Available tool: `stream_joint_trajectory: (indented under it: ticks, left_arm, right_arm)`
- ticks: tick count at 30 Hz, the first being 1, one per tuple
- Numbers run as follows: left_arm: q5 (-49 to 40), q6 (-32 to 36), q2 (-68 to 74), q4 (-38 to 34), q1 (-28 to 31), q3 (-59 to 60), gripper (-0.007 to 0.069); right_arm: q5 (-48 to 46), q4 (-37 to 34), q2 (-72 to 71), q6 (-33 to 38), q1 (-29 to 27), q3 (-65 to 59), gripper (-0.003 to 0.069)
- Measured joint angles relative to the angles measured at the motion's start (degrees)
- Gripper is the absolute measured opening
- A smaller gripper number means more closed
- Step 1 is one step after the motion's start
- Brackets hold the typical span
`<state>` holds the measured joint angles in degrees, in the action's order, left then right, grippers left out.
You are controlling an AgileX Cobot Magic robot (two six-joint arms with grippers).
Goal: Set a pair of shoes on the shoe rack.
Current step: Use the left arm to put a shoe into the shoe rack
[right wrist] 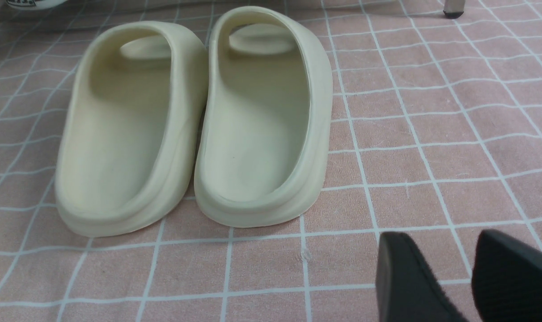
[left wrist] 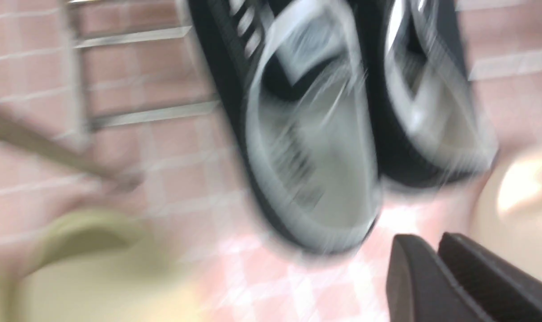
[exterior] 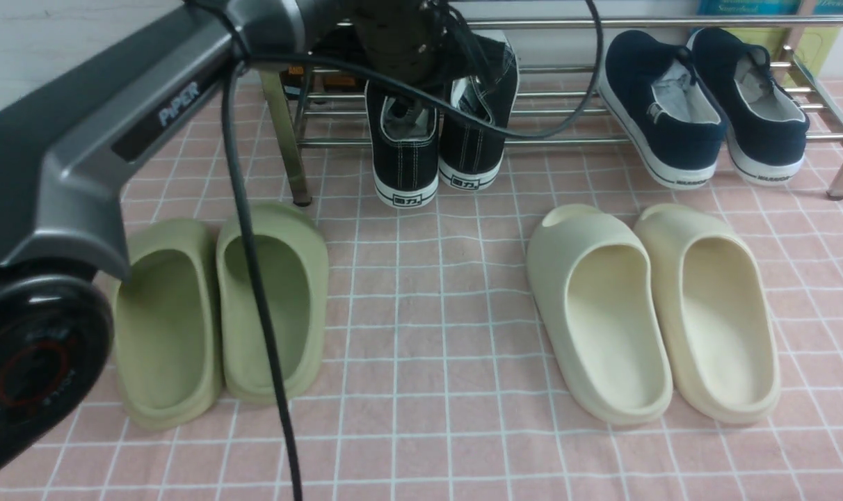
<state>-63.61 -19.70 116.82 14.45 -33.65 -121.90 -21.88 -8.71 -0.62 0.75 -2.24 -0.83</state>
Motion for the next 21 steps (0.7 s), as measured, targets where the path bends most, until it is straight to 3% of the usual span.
stream_joint_trajectory:
  ticks: [5, 12, 18, 21]
  left_arm:
    - [-3.5, 6.1, -0.4, -1.0, 0.0, 5.9, 0.0022]
    - [9.4, 6.3, 1.3, -1.0, 0.0, 15.2, 0.0015]
    - [16.6, -0.4, 2.8, 8.5, -0.1, 15.8, 0.0016]
    - [19.5, -8.1, 2.9, 16.1, -0.4, 15.9, 0.0017]
  right_arm:
    - [0.0, 0.0, 0.0, 0.0, 0.0, 0.0, 0.0240]
    - [0.0, 0.0, 0.0, 0.0, 0.0, 0.0, 0.0240]
    - [0.0, 0.0, 0.0, 0.0, 0.0, 0.0, 0.0240]
    - [0.0, 0.0, 0.0, 0.0, 0.0, 0.0, 0.0240]
